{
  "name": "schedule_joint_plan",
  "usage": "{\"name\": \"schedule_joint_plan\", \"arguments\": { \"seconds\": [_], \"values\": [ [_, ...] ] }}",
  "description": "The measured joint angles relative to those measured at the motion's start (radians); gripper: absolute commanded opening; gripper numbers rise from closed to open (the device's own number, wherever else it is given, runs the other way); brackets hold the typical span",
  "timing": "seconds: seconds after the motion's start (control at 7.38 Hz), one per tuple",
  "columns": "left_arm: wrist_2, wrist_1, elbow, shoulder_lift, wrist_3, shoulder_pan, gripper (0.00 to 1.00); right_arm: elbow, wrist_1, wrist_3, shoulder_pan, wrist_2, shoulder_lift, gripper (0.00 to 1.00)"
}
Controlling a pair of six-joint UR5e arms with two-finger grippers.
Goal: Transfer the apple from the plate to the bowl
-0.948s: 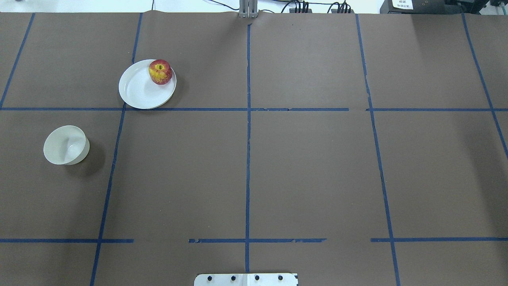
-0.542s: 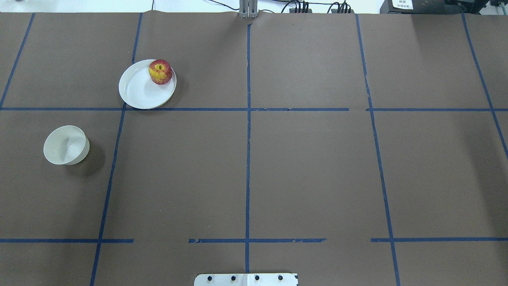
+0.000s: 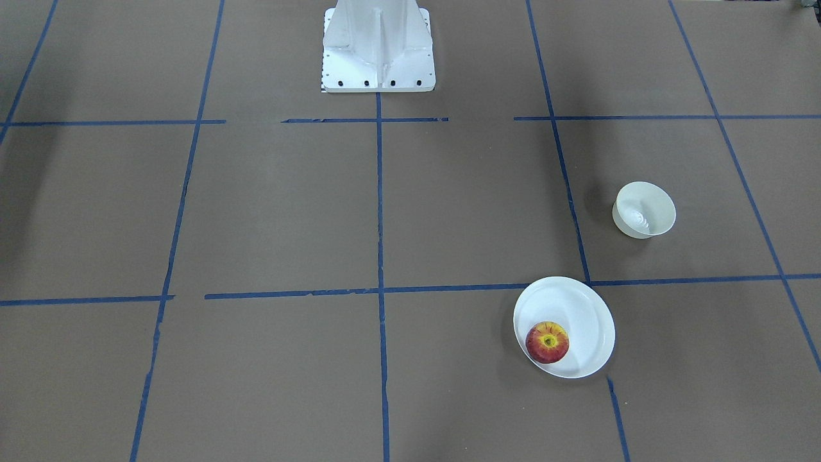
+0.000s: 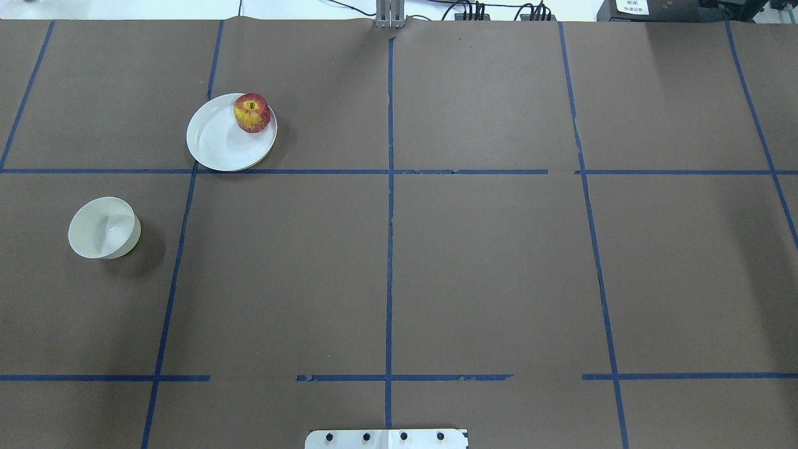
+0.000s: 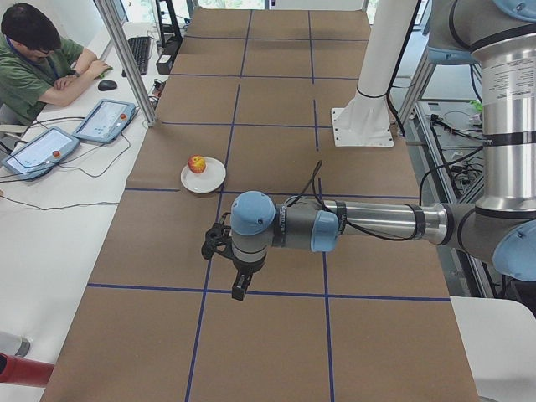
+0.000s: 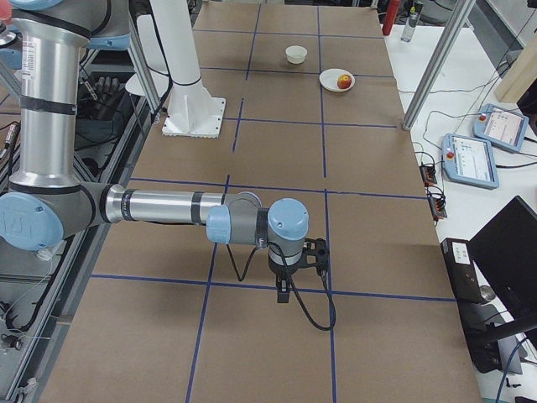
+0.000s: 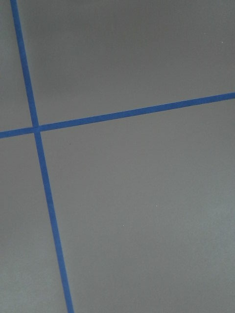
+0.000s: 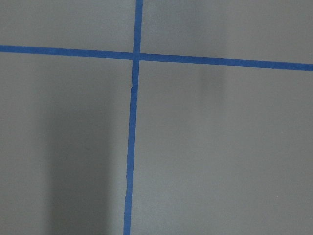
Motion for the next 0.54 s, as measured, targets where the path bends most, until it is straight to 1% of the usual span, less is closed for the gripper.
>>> {"name": "schedule_joint_plan", "arguments": {
  "seconds": [0.14,0.27,0.54],
  "values": [
    [0.001,-0.043,0.002,-0.050,-0.118,0.050,1.00,0.000,0.000,0.000,0.000,0.000,0.000,1.00],
    [0.004,-0.057,0.008,-0.121,-0.250,0.116,1.00,0.000,0.000,0.000,0.000,0.000,0.000,1.00],
    [0.009,-0.060,0.037,-0.287,-0.522,0.273,1.00,0.000,0.000,0.000,0.000,0.000,0.000,1.00]
  ]
}}
